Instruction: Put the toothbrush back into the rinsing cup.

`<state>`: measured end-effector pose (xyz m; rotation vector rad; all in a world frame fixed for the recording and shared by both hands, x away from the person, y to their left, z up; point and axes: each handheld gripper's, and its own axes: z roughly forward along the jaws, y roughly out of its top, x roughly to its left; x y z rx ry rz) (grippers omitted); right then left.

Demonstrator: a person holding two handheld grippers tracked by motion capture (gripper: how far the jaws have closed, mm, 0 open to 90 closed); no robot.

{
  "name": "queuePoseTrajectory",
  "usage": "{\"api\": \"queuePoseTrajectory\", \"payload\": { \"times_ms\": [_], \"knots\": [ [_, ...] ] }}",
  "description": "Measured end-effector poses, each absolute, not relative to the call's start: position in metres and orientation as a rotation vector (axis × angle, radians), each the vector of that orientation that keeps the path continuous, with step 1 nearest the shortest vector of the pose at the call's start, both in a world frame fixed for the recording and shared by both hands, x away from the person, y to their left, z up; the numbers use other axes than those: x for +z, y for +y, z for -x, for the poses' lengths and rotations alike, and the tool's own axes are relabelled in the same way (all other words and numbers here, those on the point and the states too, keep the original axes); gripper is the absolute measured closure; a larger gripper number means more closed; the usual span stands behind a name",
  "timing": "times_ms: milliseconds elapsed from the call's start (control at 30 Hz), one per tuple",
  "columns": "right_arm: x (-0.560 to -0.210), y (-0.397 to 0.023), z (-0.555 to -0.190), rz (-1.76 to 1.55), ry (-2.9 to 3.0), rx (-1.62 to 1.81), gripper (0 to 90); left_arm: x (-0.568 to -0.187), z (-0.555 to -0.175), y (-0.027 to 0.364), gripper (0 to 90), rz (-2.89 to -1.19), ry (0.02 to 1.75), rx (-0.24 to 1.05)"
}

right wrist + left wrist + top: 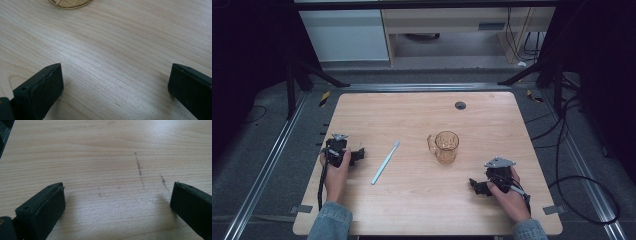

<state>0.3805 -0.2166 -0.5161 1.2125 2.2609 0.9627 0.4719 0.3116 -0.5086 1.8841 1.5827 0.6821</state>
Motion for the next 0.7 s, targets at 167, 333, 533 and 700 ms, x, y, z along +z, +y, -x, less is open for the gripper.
{"api": "queuePoseTrajectory", "payload": {
  "times_ms": [167,333,533,700],
  "knots": [
    [-0.516,-0.217,-0.381,-1.210,2.260,0.960,0.4,-0.509,-0.472,0.312,0.0,-1.884,1.582,0.682],
    [-0.516,-0.217,-0.381,-1.210,2.260,0.960,0.4,-0.509,-0.472,0.312,0.0,-1.885,1.580,0.681],
    [-0.516,-0.215,-0.379,-1.236,2.248,0.959,0.4,-0.506,-0.470,0.311,3.2,-1.910,1.552,0.669],
    [-0.516,-0.216,-0.378,-1.225,2.248,0.955,0.4,-0.492,-0.458,0.305,3.4,-1.877,1.480,0.713]
  ]
}}
